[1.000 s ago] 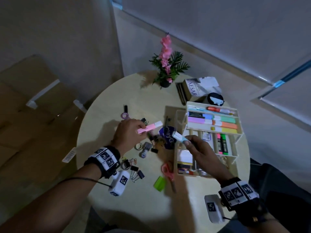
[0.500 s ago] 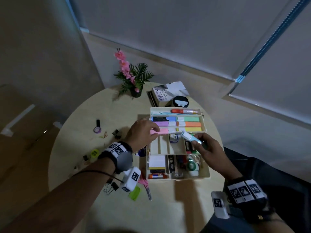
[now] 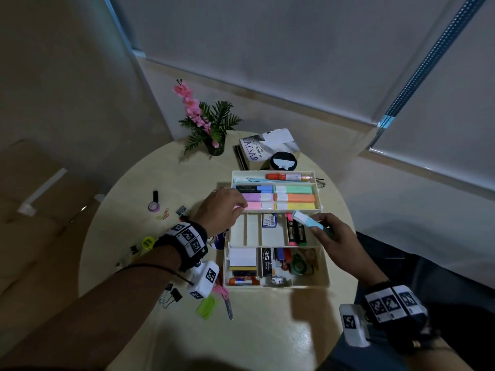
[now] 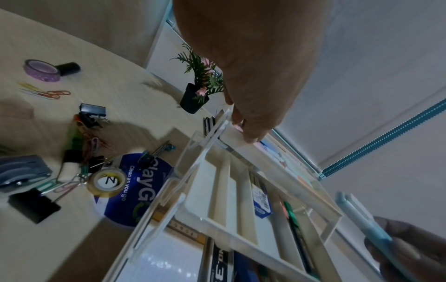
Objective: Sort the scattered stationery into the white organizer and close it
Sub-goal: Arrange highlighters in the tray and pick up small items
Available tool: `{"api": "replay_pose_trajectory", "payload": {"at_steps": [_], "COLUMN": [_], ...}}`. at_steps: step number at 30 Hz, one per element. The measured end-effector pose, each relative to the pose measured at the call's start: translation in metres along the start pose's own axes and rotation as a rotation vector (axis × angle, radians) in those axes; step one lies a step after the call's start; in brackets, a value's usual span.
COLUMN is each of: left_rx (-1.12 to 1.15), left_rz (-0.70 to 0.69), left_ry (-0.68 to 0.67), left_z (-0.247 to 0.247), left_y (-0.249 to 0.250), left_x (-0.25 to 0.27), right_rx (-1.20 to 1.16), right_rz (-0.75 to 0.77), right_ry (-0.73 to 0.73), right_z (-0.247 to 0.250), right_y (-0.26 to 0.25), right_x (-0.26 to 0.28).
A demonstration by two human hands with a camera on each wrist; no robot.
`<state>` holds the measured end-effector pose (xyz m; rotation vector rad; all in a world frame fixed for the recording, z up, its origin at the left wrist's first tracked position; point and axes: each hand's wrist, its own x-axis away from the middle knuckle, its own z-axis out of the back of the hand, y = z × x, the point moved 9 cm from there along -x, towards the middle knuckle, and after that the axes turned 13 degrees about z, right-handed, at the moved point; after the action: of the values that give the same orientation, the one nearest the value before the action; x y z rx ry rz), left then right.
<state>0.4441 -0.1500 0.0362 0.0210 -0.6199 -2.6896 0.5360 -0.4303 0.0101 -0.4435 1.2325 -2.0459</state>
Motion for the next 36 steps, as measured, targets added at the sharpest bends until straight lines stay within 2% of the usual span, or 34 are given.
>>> {"api": "replay_pose_trajectory", "payload": {"at_steps": [4,9,15,20,25,29,36], "left_rx": [-0.094,-0.107,-0.081,-0.082,-0.16,-0.232,-0.444], "left_rz": [-0.019,-0.03,-0.051,-0.001,0.049,0.001,-0.233], "left_ry": [-0.039,0.0,0.042,0.042,-0.035,-0.051,-0.188], "left_z": [-0.015,-0.017,-0.011,0.003,-0.005,-0.007,-0.02], "left_y": [0.002,0.0,0.0,0.012,0.036,0.059,0.087], "left_x": [0.006,0.011,0.013,-0.02,-0.058,-0.075,-0.083], "right_rx": [0.007,0.007,0.002,-0.017,-0.056,-0.073,-0.151], "right_rz": [0.014,-0.018,-0.015,0.009,0.006,0.003,-0.06], "right_ry": [0.008,0.085,0.082,0.1,0.215,0.261,0.283], "right_z": [-0.002,0.012,0.012,0.007,0.014,0.023,0.03], "right_y": [0.002,0.013,0.014,-0.001,-0.015,-0.017,0.002], "right_x": [-0.003,-0.002,0.001,-0.008,-0.018,-0.02,-0.016]}}
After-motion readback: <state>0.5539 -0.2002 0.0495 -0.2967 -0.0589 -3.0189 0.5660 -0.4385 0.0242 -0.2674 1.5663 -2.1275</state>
